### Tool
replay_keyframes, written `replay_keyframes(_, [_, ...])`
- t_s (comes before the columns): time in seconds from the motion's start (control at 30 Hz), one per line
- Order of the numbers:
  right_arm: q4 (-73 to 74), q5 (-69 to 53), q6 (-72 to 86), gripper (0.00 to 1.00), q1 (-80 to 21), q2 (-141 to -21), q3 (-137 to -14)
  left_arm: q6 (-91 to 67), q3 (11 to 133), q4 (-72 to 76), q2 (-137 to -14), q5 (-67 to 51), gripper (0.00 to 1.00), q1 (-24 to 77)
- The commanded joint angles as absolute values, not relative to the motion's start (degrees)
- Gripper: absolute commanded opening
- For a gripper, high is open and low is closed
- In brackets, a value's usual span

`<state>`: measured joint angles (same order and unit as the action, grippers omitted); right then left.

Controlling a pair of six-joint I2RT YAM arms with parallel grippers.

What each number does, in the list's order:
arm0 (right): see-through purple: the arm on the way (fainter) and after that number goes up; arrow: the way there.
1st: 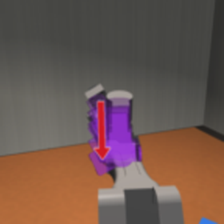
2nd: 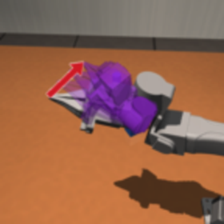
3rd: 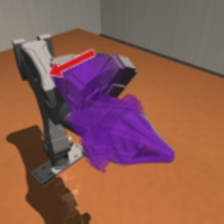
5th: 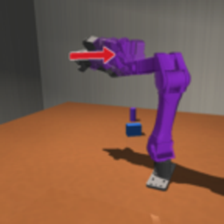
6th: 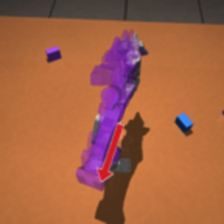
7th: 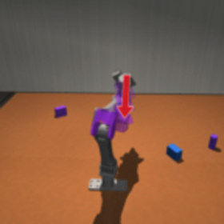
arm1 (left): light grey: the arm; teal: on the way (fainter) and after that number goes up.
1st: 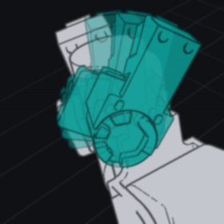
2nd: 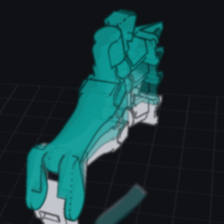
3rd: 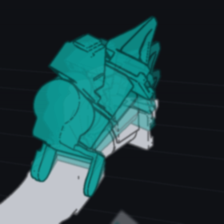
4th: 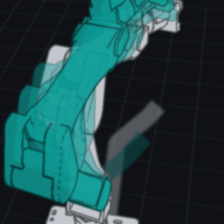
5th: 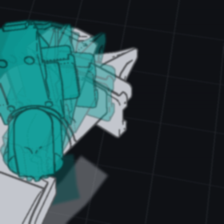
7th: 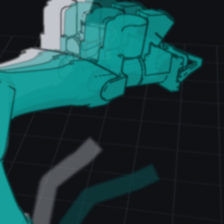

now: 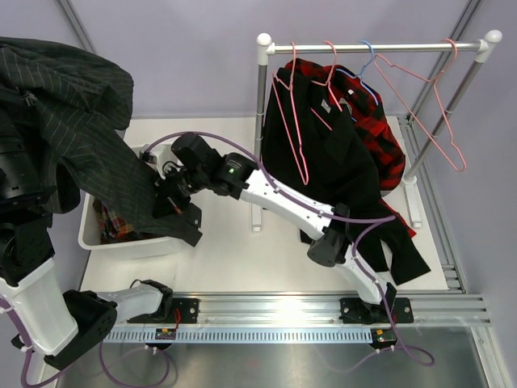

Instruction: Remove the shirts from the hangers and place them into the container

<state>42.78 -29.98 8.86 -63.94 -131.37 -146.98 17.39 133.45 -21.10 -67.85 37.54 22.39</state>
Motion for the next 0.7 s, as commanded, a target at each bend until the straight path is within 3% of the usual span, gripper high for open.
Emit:
replay_keyframes(0.0, [35.8,-40.8,10.7,0.00,-61.1,-133.1,-147.3,17.2,132.6,-18.1,-67.6,35.7,0.00,22.1])
replay_keyframes(0.2, [28.5,-51.6,13.9,0.00,-59.6,-143.6,-148.6,13.1,124.6,-19.6,-65.9,33.6,0.00,22.2])
replay_keyframes(0.43, [12.5,-64.8,30.1,0.00,-57.4,-159.9,-156.9,11.9,121.8,-23.5,-64.4,34.1,0.00,22.1])
replay_keyframes(0.57, [13.9,-65.0,29.4,0.00,-58.0,-159.6,-155.0,8.0,117.6,-29.8,-61.5,35.9,0.00,22.2])
replay_keyframes(0.67, [18.1,-63.8,25.1,0.00,-58.1,-156.7,-152.7,2.7,110.9,-34.7,-59.3,38.7,0.09,22.1])
